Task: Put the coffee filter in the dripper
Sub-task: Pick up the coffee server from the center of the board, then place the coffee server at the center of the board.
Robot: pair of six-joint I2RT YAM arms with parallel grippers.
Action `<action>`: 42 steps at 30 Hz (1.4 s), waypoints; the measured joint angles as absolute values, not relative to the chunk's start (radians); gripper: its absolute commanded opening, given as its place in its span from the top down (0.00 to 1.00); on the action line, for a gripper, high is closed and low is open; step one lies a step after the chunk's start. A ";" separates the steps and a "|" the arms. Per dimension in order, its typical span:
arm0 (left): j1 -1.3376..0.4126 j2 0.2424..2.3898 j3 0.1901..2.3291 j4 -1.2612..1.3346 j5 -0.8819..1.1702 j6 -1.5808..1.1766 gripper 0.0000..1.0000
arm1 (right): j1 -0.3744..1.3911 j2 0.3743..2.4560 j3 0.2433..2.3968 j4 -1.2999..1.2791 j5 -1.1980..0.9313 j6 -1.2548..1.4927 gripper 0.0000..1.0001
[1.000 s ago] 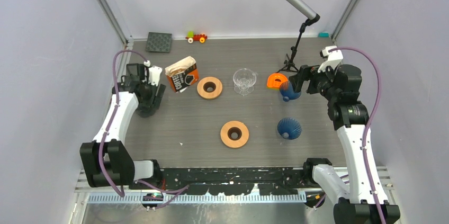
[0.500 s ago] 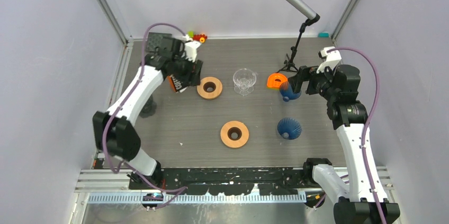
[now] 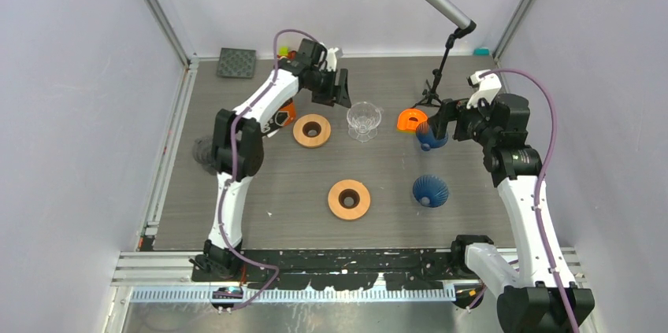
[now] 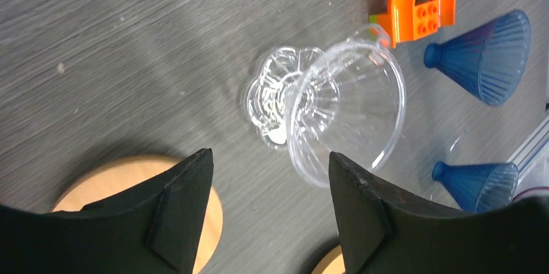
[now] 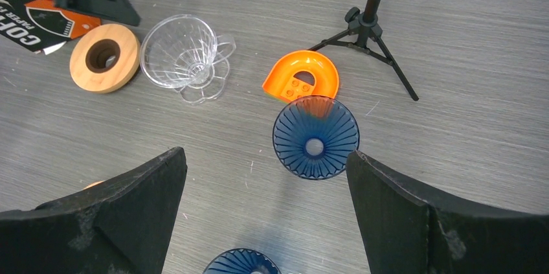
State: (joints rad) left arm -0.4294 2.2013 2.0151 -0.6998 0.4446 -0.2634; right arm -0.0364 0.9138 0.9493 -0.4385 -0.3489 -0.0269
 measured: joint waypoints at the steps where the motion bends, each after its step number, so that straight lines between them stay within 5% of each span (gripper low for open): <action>1: -0.434 2.234 2.040 -0.700 0.447 -0.284 0.32 | -0.036 0.920 0.949 -0.439 -0.346 -0.030 0.03; 14: -0.500 2.370 2.141 -0.715 0.437 -0.381 0.63 | -0.036 0.954 0.949 -0.439 -0.341 -0.047 0.03; 28: -0.522 2.269 1.922 -0.738 0.407 -0.377 0.98 | -0.036 0.955 0.948 -0.439 -0.343 -0.047 0.03; 42: -0.523 1.975 1.530 -0.774 0.412 -0.278 0.99 | -0.036 0.953 0.936 -0.436 -0.358 -0.048 0.03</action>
